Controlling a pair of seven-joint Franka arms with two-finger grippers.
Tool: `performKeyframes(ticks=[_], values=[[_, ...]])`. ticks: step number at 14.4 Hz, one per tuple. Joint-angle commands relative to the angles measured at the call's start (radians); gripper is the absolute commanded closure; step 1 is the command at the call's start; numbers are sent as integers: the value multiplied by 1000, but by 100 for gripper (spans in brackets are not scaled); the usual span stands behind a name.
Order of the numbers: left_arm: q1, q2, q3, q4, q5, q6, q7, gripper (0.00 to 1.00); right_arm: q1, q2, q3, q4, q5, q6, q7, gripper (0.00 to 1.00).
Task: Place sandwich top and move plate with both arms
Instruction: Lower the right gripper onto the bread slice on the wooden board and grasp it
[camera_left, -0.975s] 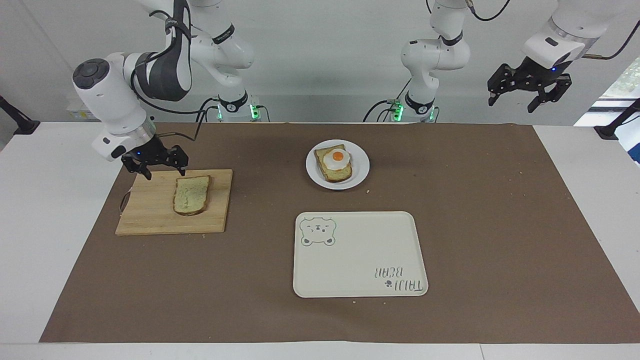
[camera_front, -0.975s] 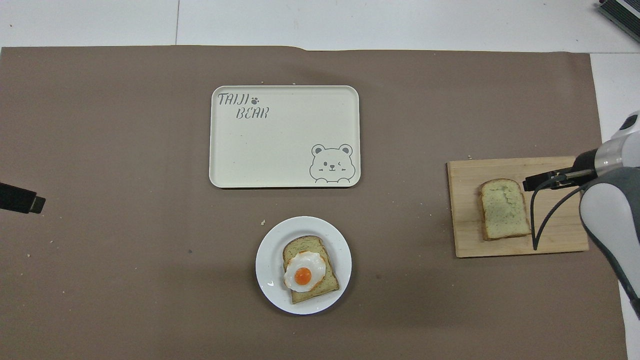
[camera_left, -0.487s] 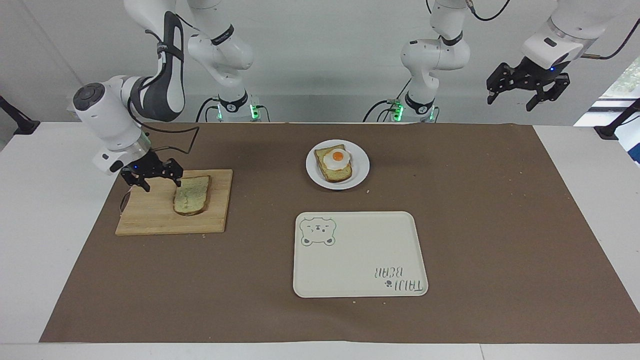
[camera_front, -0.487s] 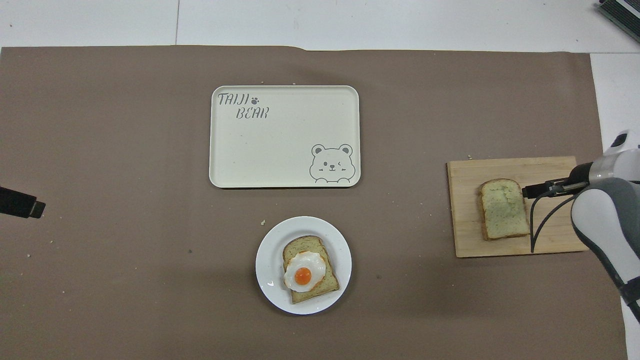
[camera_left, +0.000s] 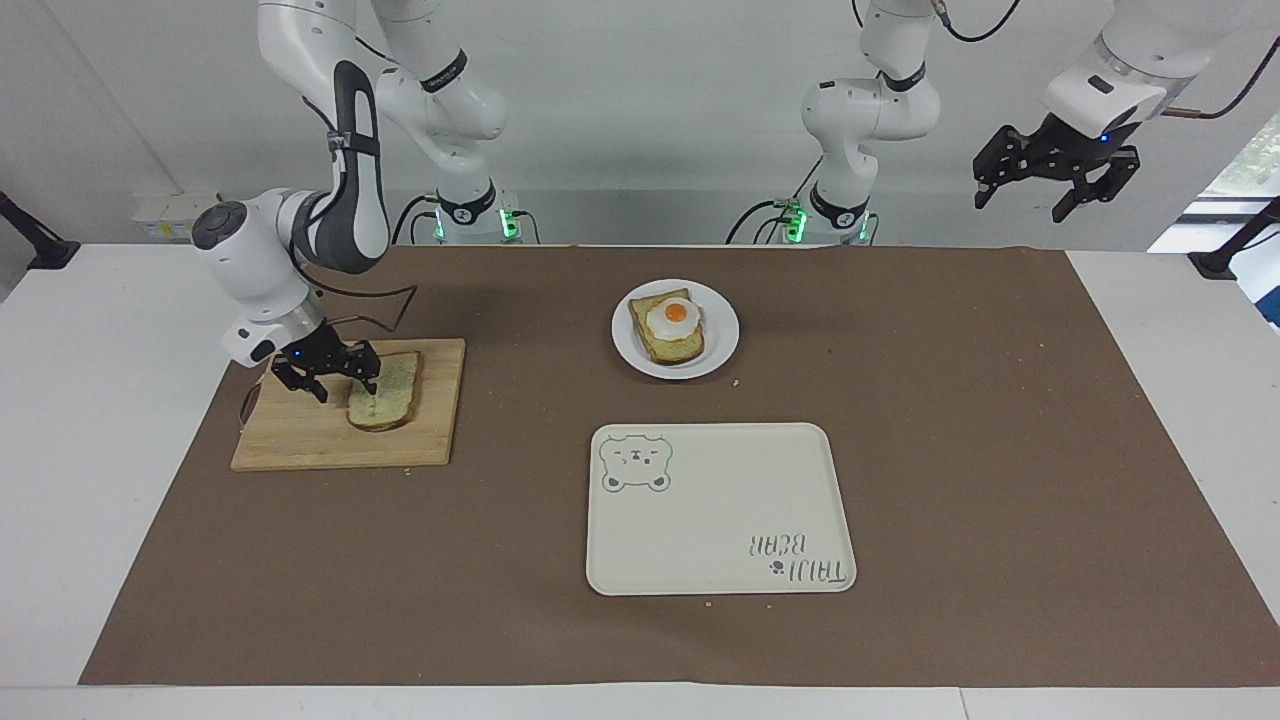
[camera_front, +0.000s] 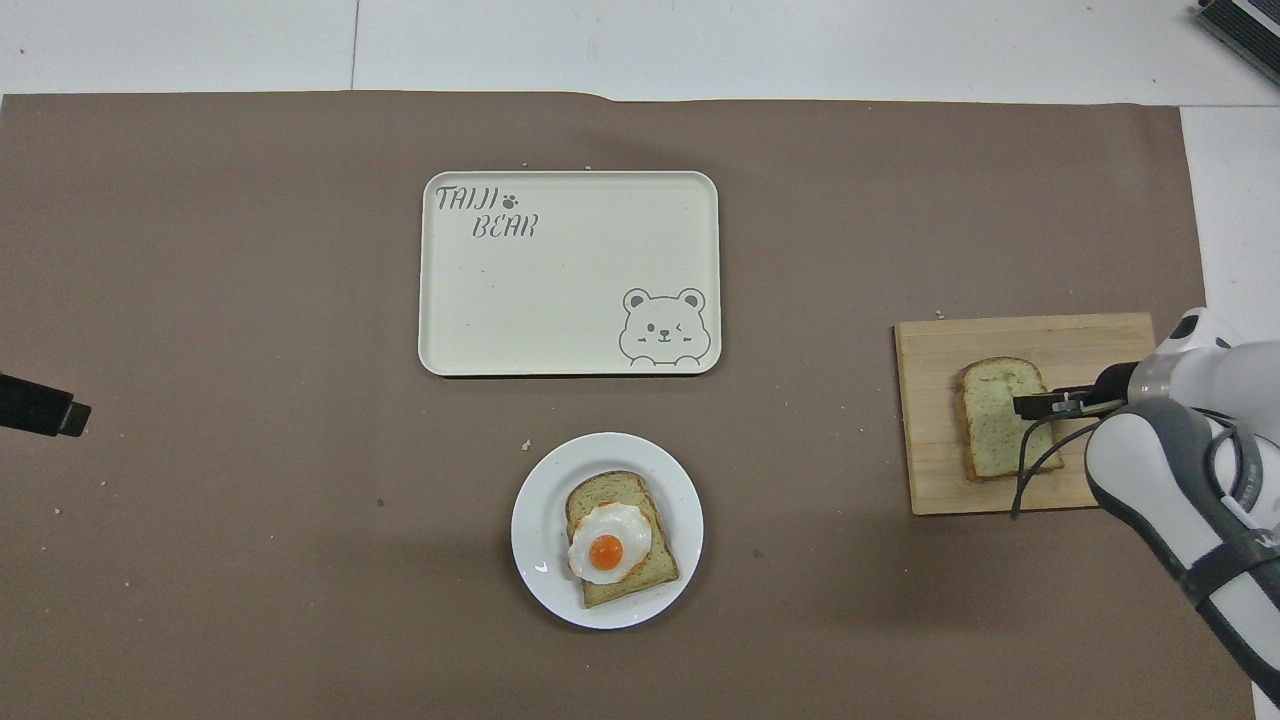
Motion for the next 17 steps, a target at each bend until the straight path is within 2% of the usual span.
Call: performKeyframes(ticks=[1,2,3,4,10,13,17], values=[[-8,-15,4,-9,-2,-2,-12,0,-34,10,7,-21,32,21,-67,48],[-14,-15,1,-9,-2,-2,-14,0,-36,16,5,-23,32,21,-81,65],[-16,-15,-1,-12,-3,-2,-15,0,-37,16,7,-23,32,18,-83,89],[-17,-15,-4,-14,-13,-4,-15,0,-38,16,7,-21,32,10,-83,100],[-19,-32,-13,-41,-80,-13,-11,0,-39,21,5,40,76,-114,-81,100],[-20,-68,-13,-101,-134,-13,-11,0,-39,18,5,110,84,-218,-78,100],[-17,-119,-10,-182,-239,13,-7,0,-39,12,5,179,197,-359,-78,100]])
